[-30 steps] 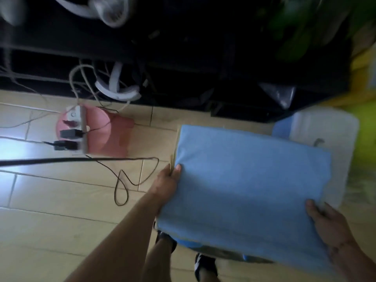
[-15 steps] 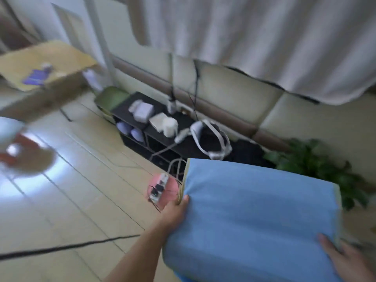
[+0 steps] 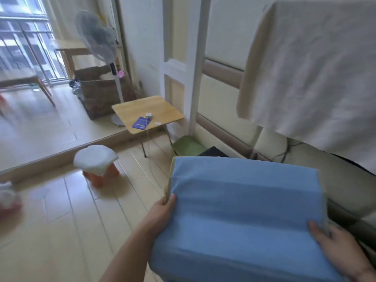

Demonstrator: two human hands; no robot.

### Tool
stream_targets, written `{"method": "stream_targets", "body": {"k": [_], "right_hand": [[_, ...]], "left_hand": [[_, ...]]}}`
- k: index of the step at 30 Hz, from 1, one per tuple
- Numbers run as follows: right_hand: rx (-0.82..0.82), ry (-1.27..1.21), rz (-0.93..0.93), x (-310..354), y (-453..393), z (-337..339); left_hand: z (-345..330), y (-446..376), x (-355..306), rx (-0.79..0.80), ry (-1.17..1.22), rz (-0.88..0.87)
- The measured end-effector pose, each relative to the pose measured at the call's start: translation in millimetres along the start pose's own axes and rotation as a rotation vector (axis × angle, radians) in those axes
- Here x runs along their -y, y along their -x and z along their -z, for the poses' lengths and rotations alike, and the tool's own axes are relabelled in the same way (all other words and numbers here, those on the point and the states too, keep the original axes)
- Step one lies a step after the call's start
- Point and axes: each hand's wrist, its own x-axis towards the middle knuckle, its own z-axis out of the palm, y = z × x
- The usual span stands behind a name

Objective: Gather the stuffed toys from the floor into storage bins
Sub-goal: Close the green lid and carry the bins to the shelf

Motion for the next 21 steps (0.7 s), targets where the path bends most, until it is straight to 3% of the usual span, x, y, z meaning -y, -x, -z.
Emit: {"method": "stream_targets", "body": {"k": [6,15,21], "right_hand": [[0.025,-0.055,0.027,71,-37,-95],[0.014,-0.144,0.011,167,-174,-216],[-0.004,-0.271,-0.052,237,-255,-282]], "left_hand": [[92,-85,-49,-0.032,-0.257,-0.031],[158,-270,-114,-0.044,-0.446,0.105],[196,-391,-181,-0.055,-0.466,0.09]]}}
